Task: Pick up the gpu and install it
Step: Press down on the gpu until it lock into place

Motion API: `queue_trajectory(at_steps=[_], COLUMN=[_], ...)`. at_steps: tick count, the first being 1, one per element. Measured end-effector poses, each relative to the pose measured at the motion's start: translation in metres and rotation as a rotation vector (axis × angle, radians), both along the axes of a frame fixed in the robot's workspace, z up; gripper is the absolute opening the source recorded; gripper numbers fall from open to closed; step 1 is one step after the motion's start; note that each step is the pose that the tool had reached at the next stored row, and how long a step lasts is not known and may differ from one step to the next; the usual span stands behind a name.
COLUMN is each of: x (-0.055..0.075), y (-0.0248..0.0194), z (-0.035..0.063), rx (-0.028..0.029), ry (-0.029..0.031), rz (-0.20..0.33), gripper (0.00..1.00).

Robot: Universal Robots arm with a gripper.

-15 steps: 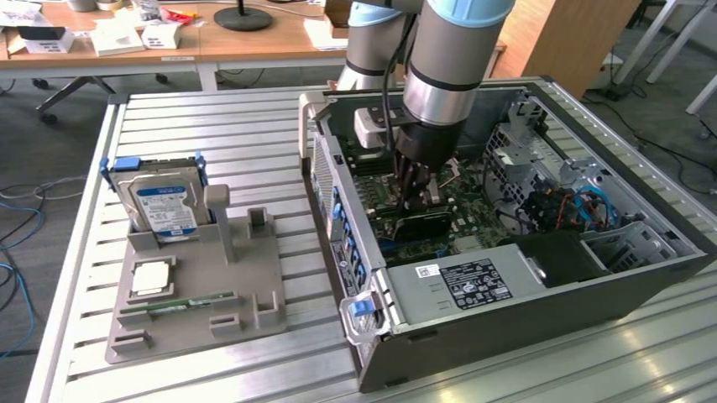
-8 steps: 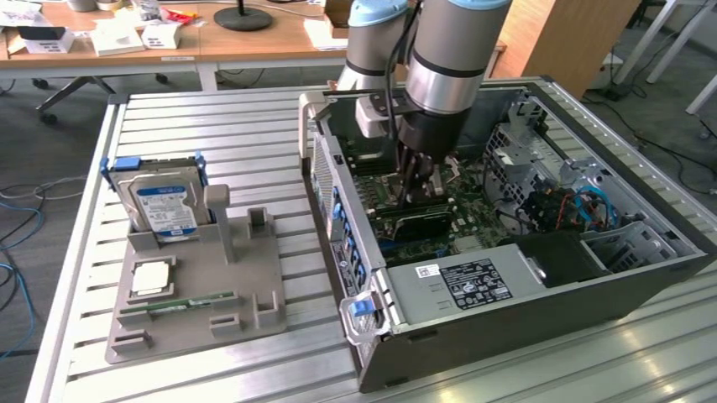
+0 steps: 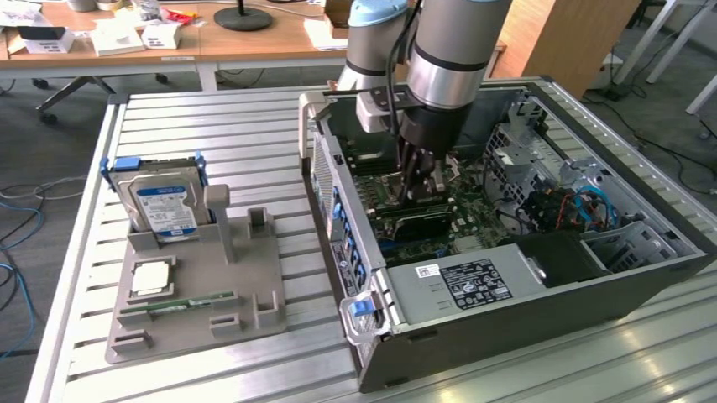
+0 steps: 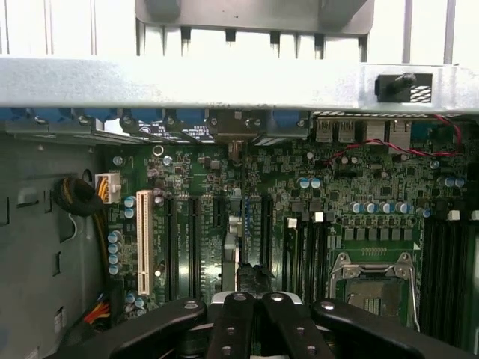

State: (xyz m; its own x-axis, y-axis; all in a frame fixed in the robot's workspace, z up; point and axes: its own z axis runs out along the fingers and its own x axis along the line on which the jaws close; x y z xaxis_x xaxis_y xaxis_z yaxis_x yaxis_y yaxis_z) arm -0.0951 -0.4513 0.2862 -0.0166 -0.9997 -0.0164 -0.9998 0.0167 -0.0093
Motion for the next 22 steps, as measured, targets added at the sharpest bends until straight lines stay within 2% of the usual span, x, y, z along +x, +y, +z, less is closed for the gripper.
queue_trajectory(at_steps=[22], x=[0.0063], y=[0.0000], z=[0.0025], rx=[0.0002], ry=[0.0020], rz=[0.000], gripper=[0.11])
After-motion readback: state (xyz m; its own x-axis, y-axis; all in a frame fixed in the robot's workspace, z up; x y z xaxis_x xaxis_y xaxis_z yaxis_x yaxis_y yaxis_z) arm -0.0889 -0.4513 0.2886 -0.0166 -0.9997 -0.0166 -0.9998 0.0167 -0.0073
